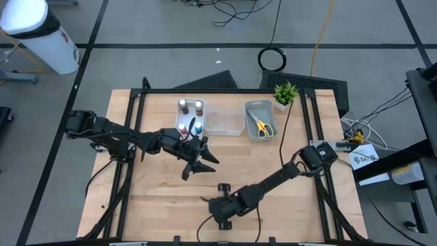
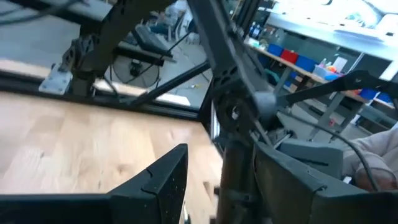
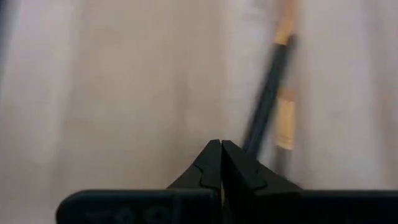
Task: Pick & Place Paint Supplies
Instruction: Adjust the paint brushes, then put the silver paint brush in the transparent bin
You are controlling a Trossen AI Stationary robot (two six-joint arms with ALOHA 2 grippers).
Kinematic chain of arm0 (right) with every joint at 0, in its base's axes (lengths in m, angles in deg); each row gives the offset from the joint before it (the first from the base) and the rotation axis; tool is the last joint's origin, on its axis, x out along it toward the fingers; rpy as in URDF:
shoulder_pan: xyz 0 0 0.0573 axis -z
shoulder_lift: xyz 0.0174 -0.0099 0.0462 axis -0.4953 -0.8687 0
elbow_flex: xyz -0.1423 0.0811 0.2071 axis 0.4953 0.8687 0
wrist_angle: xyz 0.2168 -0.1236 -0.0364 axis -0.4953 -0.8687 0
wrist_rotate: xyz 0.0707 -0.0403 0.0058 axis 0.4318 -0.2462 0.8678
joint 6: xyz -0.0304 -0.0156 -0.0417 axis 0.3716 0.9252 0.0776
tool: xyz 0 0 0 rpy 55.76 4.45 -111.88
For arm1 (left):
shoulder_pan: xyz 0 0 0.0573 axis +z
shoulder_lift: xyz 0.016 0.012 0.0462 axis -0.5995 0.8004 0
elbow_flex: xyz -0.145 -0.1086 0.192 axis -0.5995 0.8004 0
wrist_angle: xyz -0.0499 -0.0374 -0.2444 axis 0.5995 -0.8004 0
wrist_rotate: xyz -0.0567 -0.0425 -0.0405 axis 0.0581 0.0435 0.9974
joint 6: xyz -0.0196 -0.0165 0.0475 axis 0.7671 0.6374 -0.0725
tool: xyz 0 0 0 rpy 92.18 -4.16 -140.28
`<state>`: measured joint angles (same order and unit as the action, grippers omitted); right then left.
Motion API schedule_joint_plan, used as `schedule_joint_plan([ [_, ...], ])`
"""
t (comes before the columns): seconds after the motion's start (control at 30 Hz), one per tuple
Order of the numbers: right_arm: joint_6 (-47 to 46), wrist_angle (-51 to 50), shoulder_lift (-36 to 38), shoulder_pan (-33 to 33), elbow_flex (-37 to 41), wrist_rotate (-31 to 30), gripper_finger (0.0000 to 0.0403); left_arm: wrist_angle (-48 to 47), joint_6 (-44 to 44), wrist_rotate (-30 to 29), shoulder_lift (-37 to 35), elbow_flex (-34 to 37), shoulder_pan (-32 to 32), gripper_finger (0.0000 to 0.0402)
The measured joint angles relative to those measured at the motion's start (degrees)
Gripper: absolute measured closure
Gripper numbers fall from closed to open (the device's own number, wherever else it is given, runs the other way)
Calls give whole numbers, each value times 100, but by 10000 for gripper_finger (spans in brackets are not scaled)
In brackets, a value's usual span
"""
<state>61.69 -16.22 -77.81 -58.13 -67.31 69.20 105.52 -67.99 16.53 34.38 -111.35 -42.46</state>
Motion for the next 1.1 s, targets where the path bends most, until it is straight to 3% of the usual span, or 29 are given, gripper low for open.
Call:
schedule_joint_plan([
  [0.13, -111, -591, 105, 25, 7, -523, 403, -67, 2, 3, 0, 0, 2, 212],
  [0.23, -65, -670, 192, 22, 18, -557, 403, -83, 1, -18, 0, 0, 2, 207],
  [0.63, -231, -1465, 1016, -630, 24, -1723, 403, -339, -39, -49, 2, 0, 2, 209],
  [0.87, -1463, -3250, 1173, -909, 17, -2845, 403, -508, -39, -49, 2, 0, 2, 204],
  [1.1, -4054, -6061, 1203, -912, 306, -3148, 403, -546, -39, -50, 2, 0, 2, 200],
])
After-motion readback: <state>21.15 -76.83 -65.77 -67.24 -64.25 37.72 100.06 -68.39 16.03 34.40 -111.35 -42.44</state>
